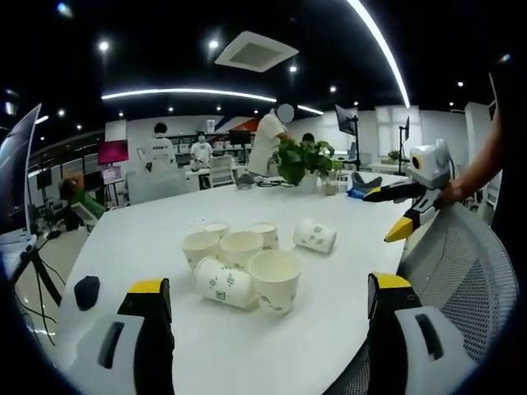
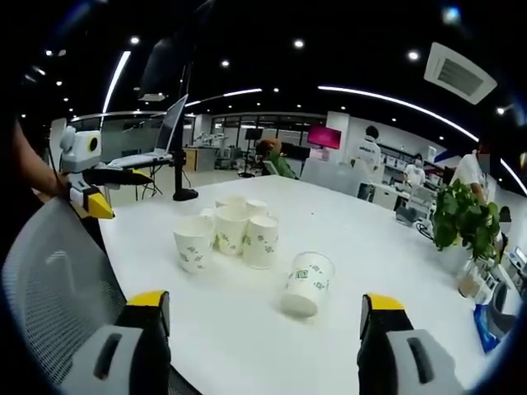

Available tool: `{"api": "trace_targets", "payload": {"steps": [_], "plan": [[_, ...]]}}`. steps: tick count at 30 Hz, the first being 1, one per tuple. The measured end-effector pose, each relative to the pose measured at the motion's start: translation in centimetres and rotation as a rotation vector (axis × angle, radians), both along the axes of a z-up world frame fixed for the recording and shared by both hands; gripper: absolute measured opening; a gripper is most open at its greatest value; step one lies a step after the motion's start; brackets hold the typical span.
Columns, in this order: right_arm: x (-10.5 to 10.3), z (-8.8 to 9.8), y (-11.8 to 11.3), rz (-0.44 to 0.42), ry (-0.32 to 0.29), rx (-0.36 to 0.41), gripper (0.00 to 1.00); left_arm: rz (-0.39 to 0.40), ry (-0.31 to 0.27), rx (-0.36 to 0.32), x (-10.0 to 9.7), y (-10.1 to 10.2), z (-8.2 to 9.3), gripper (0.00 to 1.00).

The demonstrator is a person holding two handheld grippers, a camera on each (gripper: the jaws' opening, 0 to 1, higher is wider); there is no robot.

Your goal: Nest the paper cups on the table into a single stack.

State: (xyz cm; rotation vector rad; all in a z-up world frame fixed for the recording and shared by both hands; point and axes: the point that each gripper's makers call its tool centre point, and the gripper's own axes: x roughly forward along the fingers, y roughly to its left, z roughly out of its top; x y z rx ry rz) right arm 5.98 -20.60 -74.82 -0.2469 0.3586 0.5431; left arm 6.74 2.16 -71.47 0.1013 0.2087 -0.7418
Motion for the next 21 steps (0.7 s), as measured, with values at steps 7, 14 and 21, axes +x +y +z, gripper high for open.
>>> {"api": "trace_targets", "payload": {"steps": [7, 14, 21], "plan": [[0.07, 0.04, -0.13, -0.004, -0.003, 0.0, 0.98, -0.001, -0.004, 0.001, -0.03, -0.13, 0.13, 0.99], [0.16, 0.12, -0.25, -0.011, -0.008, 0.001, 0.98, 0.002, -0.007, -0.001, 0.06, -0.03, 0.16, 0.99], [0.21, 0.16, -0.34, -0.014, -0.009, 0.001, 0.97, 0.003, -0.006, -0.002, 0.15, 0.06, 0.07, 0.99]]}}
